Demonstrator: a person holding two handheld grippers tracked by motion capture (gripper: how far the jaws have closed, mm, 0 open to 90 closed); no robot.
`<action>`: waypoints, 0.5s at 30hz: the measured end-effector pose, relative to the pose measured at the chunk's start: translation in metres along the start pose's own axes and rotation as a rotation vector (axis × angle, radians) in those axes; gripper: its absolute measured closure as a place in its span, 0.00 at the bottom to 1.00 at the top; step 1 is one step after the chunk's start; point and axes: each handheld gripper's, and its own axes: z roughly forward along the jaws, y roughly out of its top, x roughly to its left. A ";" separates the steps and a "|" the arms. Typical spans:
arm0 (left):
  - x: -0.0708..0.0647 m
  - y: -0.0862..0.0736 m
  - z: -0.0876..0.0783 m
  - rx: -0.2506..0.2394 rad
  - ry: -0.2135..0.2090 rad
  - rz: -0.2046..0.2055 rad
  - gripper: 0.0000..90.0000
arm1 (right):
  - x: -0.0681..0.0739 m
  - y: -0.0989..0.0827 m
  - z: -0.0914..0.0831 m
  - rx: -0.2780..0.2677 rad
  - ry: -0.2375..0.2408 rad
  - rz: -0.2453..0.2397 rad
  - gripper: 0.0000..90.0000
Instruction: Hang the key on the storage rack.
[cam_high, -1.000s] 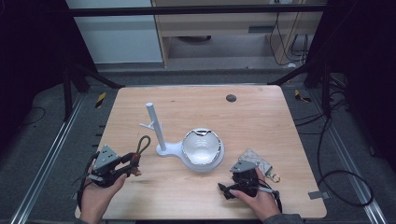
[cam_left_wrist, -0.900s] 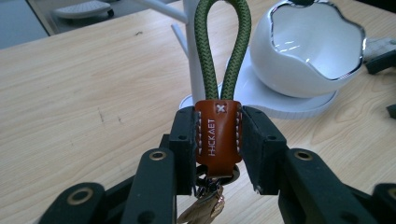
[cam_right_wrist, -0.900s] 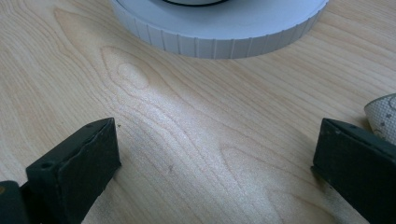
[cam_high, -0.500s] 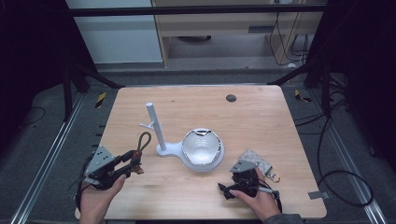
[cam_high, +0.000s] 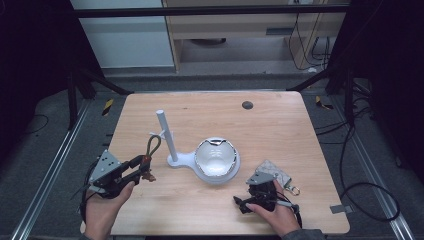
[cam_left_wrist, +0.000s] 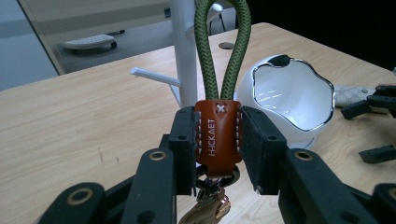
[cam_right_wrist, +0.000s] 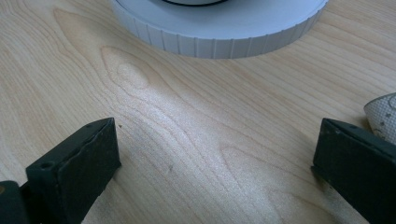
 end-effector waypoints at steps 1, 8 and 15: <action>0.001 0.001 0.002 0.001 0.000 -0.002 0.73 | 0.000 0.000 0.000 0.000 0.001 -0.001 0.00; 0.002 0.002 0.008 0.001 0.002 -0.012 0.73 | 0.000 0.000 0.000 0.000 0.000 -0.001 0.00; 0.002 0.002 0.015 0.013 0.002 -0.018 0.73 | 0.000 0.000 0.000 0.000 -0.001 -0.001 0.00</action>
